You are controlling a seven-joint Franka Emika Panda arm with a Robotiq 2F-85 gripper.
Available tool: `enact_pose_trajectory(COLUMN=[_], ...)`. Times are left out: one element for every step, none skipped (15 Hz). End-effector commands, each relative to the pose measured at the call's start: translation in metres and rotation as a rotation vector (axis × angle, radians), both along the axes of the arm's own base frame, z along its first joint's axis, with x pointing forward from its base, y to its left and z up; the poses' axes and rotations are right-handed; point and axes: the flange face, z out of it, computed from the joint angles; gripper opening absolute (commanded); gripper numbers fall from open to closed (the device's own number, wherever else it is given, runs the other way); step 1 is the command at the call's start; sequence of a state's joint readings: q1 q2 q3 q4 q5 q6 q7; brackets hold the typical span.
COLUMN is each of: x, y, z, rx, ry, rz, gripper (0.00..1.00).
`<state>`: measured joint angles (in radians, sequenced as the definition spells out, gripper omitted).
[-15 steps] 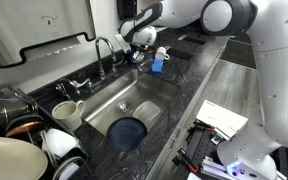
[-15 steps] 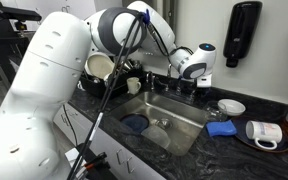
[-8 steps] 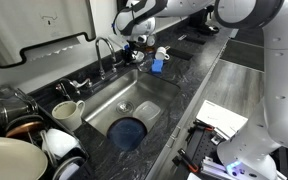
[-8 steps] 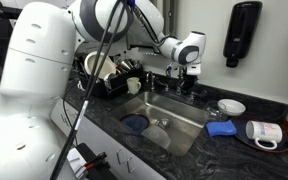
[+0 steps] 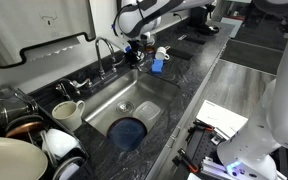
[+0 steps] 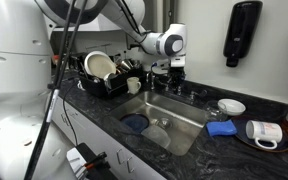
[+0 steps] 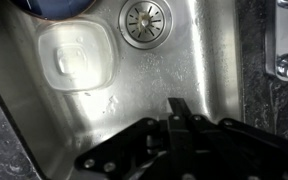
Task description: Close the tap with the right tap handle
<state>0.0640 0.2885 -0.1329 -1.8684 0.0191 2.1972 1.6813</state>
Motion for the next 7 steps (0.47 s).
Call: enact_pose_trajectory(x=[-0.044,-0.052,-0.059,-0.067,-0.074,-0.081,-0.086], y=[0.022,0.027,0.032,0.035,0.039,0.042,0.044], z=[0.005,0.005,0.004,0.004,0.003,0.003,0.002], rx=[-0.028,-0.030,-0.032,-0.033,-0.033,-0.034,-0.033], ry=[-0.009,-0.006,-0.005,-0.003,-0.004,-0.005,-0.006], rz=[-0.025,-0.036,-0.044,-0.052,-0.055,-0.057,-0.057], gripper=[0.00,0.00,0.00,0.00,0.00,0.00,0.00])
